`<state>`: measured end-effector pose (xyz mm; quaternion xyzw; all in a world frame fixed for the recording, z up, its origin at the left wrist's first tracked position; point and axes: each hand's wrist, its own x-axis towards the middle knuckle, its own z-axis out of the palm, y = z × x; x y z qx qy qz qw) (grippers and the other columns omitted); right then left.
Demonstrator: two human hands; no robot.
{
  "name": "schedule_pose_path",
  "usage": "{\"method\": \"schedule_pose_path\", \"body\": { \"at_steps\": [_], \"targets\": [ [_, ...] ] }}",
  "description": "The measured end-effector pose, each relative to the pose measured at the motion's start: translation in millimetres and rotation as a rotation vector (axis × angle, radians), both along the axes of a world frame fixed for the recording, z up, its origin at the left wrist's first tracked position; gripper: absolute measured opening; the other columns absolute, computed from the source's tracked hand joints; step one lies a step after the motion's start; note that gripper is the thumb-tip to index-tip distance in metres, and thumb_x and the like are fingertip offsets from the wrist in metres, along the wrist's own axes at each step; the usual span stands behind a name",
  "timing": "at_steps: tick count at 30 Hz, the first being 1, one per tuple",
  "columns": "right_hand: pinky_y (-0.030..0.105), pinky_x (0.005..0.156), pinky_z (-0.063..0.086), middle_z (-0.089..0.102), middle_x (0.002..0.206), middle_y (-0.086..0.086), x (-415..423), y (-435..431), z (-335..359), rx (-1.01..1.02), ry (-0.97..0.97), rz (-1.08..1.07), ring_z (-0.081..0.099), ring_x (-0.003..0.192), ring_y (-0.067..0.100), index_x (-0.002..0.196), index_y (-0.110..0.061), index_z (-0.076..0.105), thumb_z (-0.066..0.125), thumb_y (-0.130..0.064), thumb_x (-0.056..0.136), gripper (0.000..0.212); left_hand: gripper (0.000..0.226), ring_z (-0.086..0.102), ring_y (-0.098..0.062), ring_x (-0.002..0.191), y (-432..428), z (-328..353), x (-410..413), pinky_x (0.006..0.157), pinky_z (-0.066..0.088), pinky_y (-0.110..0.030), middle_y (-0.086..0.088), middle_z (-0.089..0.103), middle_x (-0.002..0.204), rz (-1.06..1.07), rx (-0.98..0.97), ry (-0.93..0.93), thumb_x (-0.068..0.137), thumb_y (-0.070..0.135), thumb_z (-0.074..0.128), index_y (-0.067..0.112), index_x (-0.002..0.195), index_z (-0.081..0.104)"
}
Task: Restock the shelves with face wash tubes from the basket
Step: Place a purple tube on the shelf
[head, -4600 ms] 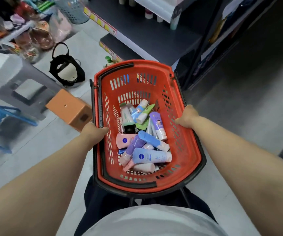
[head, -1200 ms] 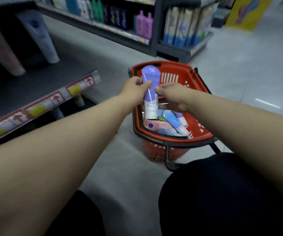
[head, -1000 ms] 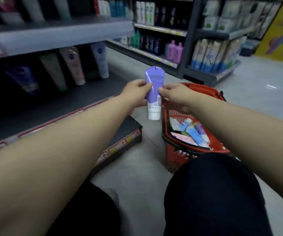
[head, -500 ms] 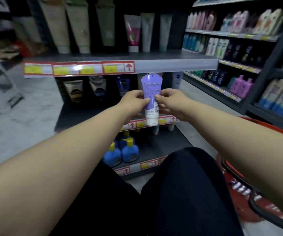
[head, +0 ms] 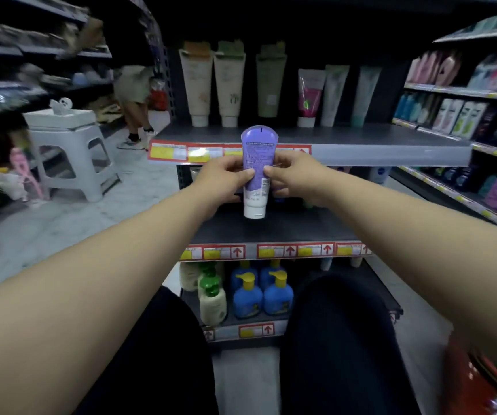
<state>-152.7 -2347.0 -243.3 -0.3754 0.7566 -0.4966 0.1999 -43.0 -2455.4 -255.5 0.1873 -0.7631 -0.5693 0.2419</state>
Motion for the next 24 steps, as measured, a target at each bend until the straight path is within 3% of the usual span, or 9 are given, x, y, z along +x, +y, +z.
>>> {"method": "schedule_pose_path", "body": {
  "at_steps": [3,10,15,17,20,22,24],
  "targets": [
    [0.027,0.073,0.053,0.065,0.093,-0.004,7.3,2.2,17.2,-0.031,0.039,-0.014,0.063,0.077,0.008,0.113,-0.019,0.059,0.053,-0.020,0.096,0.018,0.027,0.062,-0.006,0.085,3.5,17.7,7.9,0.058,0.045,-0.019,0.007,0.066,0.104,0.001,-0.015,0.047,0.094,0.018,0.056,0.021,0.120,0.060],
    [0.035,0.087,0.055,0.064,0.102,-0.003,14.3,27.1,12.9,0.015,0.085,-0.029,0.063,0.099,0.016,0.117,-0.023,0.056,0.060,-0.017,0.091,0.027,0.025,0.061,-0.013,0.099,24.0,11.0,9.2,0.068,0.048,-0.025,0.005,0.066,0.109,-0.018,0.003,0.036,0.093,0.017,0.057,0.023,0.117,0.061],
    [0.010,0.055,0.047,0.059,0.087,-0.008,5.5,56.3,-16.4,0.070,0.175,-0.084,0.055,0.075,0.002,0.117,-0.013,0.055,0.063,-0.006,0.087,0.031,0.026,0.061,-0.015,0.094,44.2,-22.4,-14.2,0.067,0.049,-0.023,0.001,0.065,0.105,-0.081,-0.062,-0.038,0.091,0.014,0.060,0.015,0.117,0.061],
    [0.010,0.056,0.043,0.060,0.089,-0.005,-8.4,71.1,-34.5,0.098,0.184,-0.133,0.055,0.073,0.002,0.113,-0.011,0.057,0.066,-0.003,0.084,0.032,0.023,0.061,-0.013,0.084,55.9,-38.1,-32.2,0.060,0.048,-0.021,0.000,0.065,0.095,-0.114,-0.088,-0.078,0.090,0.012,0.062,0.012,0.112,0.062],
    [0.009,0.056,0.041,0.057,0.074,-0.009,-35.6,94.8,-72.0,0.167,0.173,-0.181,0.050,0.064,-0.001,0.099,-0.014,0.057,0.070,0.001,0.078,0.029,0.014,0.058,-0.013,0.071,72.3,-69.9,-64.7,0.051,0.047,-0.018,0.000,0.063,0.079,-0.172,-0.149,-0.173,0.084,0.008,0.068,0.010,0.098,0.065],
    [0.009,0.053,0.039,0.053,0.069,-0.010,-50.9,108.9,-99.7,0.239,0.167,-0.200,0.046,0.059,-0.002,0.094,-0.015,0.056,0.072,0.001,0.075,0.030,0.013,0.059,-0.015,0.068,81.8,-96.6,-83.3,0.049,0.048,-0.018,-0.006,0.066,0.080,-0.221,-0.160,-0.243,0.082,0.007,0.069,0.006,0.095,0.067],
    [0.008,0.052,0.039,0.053,0.068,-0.007,-68.3,121.8,-131.7,0.300,0.128,-0.221,0.046,0.059,0.002,0.094,-0.016,0.058,0.074,-0.001,0.075,0.029,0.013,0.062,-0.021,0.074,91.7,-129.4,-104.0,0.057,0.054,-0.027,-0.012,0.068,0.088,-0.263,-0.131,-0.314,0.083,0.007,0.068,0.007,0.095,0.068]
  ]
}}
